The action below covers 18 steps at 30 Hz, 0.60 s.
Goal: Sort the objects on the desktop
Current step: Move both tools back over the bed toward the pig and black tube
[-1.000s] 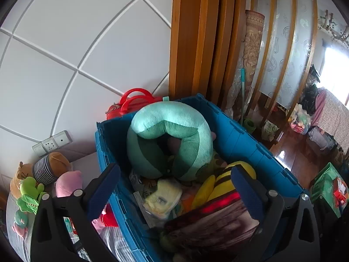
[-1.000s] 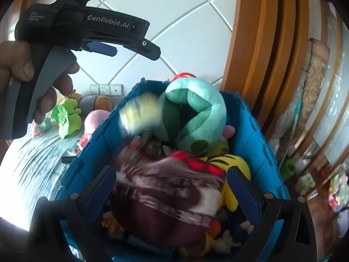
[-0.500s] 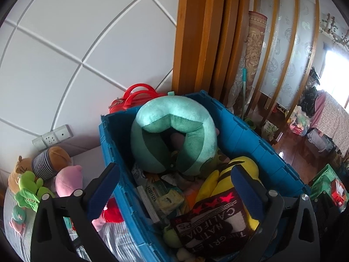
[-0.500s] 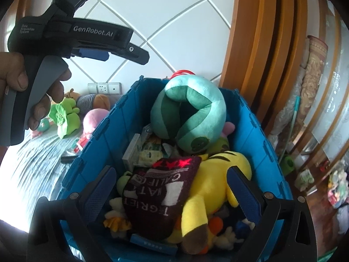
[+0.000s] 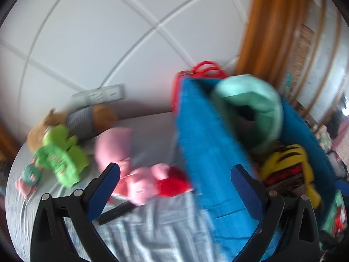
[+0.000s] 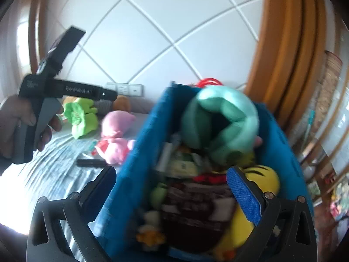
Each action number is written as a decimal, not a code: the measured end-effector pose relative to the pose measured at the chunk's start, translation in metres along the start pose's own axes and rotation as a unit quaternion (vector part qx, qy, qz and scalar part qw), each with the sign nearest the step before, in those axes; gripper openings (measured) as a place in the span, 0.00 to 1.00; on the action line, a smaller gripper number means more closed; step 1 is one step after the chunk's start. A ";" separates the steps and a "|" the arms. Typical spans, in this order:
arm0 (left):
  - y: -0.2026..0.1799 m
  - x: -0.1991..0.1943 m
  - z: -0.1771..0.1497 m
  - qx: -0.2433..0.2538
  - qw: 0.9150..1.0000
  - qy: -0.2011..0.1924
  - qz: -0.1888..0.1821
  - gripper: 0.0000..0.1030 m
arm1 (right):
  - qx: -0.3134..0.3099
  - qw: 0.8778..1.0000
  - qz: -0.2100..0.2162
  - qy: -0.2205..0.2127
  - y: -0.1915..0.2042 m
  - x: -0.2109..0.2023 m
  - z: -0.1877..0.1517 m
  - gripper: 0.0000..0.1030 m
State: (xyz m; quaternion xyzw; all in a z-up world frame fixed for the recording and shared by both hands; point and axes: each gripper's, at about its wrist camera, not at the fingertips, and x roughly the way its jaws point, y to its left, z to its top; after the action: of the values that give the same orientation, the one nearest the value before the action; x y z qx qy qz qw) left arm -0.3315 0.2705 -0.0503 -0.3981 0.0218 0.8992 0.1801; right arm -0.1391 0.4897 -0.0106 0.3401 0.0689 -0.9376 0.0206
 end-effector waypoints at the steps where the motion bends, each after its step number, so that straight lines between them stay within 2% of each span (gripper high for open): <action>1: 0.021 0.002 -0.006 -0.007 1.000 0.000 0.009 1.00 | -0.006 1.000 0.004 0.000 0.013 0.003 0.004 1.00; 6: 0.143 0.020 -0.038 -0.050 0.998 0.015 0.042 1.00 | -0.021 1.000 0.008 0.000 0.081 0.013 0.023 0.99; 10: 0.270 0.036 -0.071 -0.072 0.994 0.032 0.071 1.00 | -0.011 0.999 0.004 0.034 0.151 0.040 0.030 1.00; 14: 0.377 0.055 -0.097 -0.055 0.992 0.042 0.101 1.00 | 0.004 0.998 0.010 0.059 0.217 0.078 0.029 0.99; 18: 0.450 0.081 -0.115 -0.022 0.990 0.050 0.131 1.00 | 0.025 0.996 0.017 0.083 0.268 0.127 0.025 0.99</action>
State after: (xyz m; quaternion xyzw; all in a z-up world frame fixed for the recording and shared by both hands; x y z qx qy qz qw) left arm -0.4535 -0.1459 -0.2342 -0.4404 0.0635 0.8941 0.0508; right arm -0.2293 0.2216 -0.1041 0.4184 0.0406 -0.9071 0.0221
